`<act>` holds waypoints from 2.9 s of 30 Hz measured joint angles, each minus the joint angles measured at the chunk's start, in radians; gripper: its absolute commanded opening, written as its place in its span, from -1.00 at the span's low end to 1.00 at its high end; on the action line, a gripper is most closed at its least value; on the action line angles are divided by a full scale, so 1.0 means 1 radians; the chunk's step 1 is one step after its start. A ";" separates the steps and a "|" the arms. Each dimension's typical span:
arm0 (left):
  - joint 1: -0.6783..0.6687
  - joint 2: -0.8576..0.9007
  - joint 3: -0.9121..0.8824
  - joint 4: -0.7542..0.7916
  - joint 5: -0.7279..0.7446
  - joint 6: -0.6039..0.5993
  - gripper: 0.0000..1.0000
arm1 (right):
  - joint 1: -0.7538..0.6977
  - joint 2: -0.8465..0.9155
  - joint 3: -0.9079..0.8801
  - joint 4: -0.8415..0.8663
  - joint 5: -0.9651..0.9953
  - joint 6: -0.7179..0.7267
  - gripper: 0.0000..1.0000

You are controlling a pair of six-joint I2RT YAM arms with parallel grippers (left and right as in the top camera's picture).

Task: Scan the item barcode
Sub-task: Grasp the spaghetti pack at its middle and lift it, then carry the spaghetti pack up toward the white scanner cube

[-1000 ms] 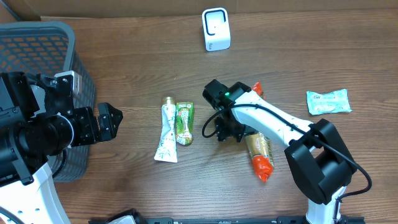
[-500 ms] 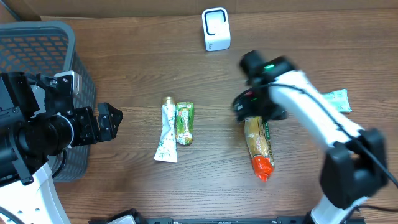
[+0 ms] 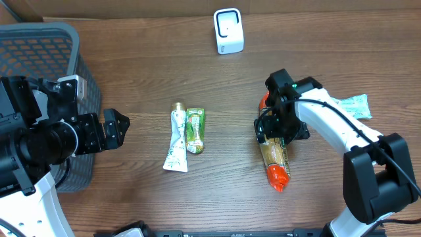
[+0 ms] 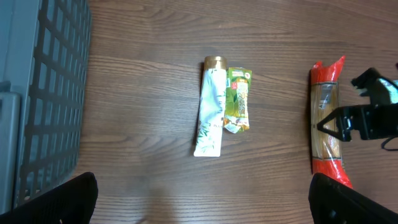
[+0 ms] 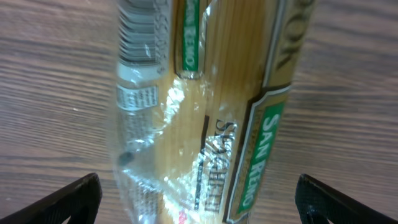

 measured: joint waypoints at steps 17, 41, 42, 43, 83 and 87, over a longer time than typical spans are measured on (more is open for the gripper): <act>0.000 0.000 0.000 0.000 0.000 0.000 1.00 | -0.011 -0.020 -0.148 0.117 -0.064 -0.027 -0.92; 0.000 0.000 0.000 0.000 0.000 0.000 0.99 | -0.210 -0.042 -0.114 0.003 -0.679 -0.378 -0.92; 0.000 0.000 0.000 0.000 0.000 0.000 0.99 | -0.210 -0.042 -0.104 -0.013 -0.708 -0.389 -0.93; 0.000 0.000 0.000 0.000 0.000 0.000 0.99 | -0.209 -0.042 -0.080 -0.043 -0.746 -0.405 -0.93; 0.000 0.001 0.000 0.000 0.000 0.000 0.99 | -0.085 -0.113 0.555 -0.391 -0.634 -0.338 -0.93; 0.000 0.001 0.000 0.000 0.000 0.000 0.99 | -0.085 -0.113 0.555 -0.361 -0.622 -0.314 -0.92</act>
